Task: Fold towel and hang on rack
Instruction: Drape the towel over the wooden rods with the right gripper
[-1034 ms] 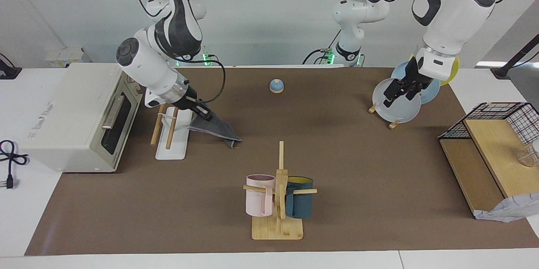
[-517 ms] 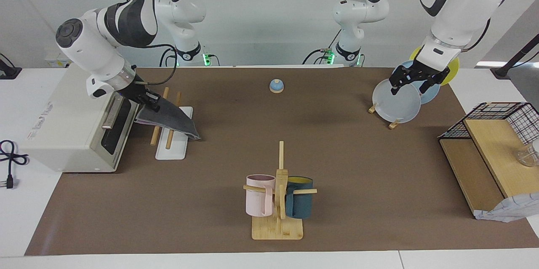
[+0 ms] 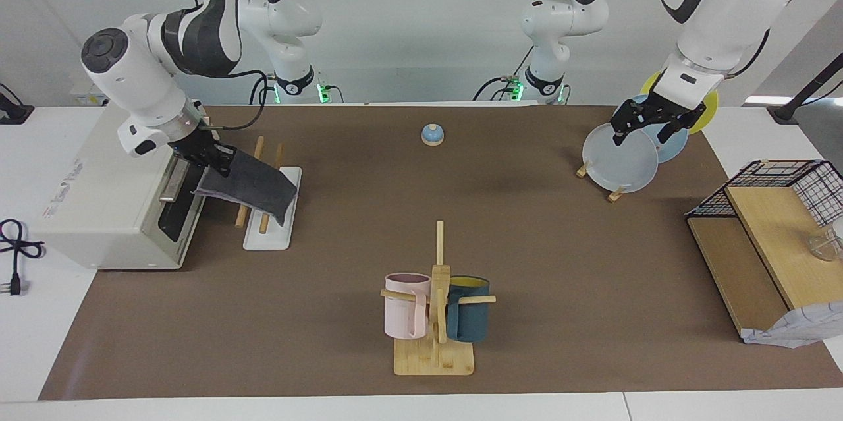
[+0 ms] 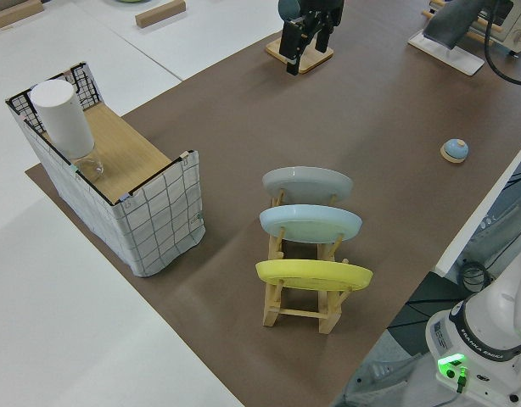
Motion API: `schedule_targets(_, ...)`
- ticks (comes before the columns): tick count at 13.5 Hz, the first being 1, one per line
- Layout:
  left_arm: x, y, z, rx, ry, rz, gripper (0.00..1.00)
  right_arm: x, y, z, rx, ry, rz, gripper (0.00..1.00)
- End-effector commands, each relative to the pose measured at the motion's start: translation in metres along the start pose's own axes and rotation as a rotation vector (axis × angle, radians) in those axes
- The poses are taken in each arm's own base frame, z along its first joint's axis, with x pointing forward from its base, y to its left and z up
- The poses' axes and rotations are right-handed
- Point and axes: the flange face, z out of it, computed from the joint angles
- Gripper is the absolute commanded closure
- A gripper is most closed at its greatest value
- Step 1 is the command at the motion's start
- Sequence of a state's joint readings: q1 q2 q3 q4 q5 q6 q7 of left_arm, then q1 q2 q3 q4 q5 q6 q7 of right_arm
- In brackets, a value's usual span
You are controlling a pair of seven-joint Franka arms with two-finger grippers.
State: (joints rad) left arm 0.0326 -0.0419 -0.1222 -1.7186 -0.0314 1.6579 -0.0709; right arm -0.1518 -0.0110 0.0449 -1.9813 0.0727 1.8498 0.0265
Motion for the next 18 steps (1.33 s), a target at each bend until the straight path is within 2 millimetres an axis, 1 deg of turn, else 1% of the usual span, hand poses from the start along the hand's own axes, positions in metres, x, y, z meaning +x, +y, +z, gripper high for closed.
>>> schedule_targets(1,0.000,-0.002,-0.004,0.019,-0.008,0.017,0.00,-0.006,0.005,-0.001,-0.019,0.008,-0.026,0.00)
schedule_targets(4,-0.001,-0.001,-0.006,0.019,0.000,0.015,0.00,-0.003,0.007,-0.005,-0.058,0.016,-0.040,0.00)
schedule_targets(6,-0.002,-0.001,-0.007,0.019,0.000,0.009,0.00,0.000,0.002,-0.018,-0.060,0.041,-0.049,0.00)
schedule_targets(8,-0.001,-0.006,-0.007,0.019,0.000,0.002,0.00,0.003,-0.004,-0.047,-0.072,0.066,-0.062,0.00)
schedule_targets(11,-0.001,-0.009,-0.007,0.018,0.000,-0.004,0.00,-0.005,-0.012,-0.110,-0.073,0.075,-0.068,0.00)
schedule_targets(12,-0.001,-0.009,-0.006,0.018,-0.001,-0.004,0.00,-0.011,-0.014,-0.125,-0.073,0.058,-0.066,0.00)
schedule_targets(13,-0.001,-0.008,-0.007,0.018,0.000,-0.003,0.00,-0.015,-0.017,-0.136,-0.074,0.049,-0.067,0.00)
schedule_targets(14,-0.001,-0.009,-0.007,0.018,0.000,-0.004,0.00,-0.016,-0.022,-0.141,-0.075,0.044,-0.072,0.00)
schedule_targets(16,-0.001,-0.009,-0.007,0.018,0.000,-0.004,0.00,-0.017,-0.022,-0.144,-0.070,0.048,-0.074,0.00)
schedule_targets(18,-0.001,-0.009,-0.007,0.018,0.002,-0.004,0.00,-0.021,-0.035,-0.146,-0.076,0.046,-0.096,0.00)
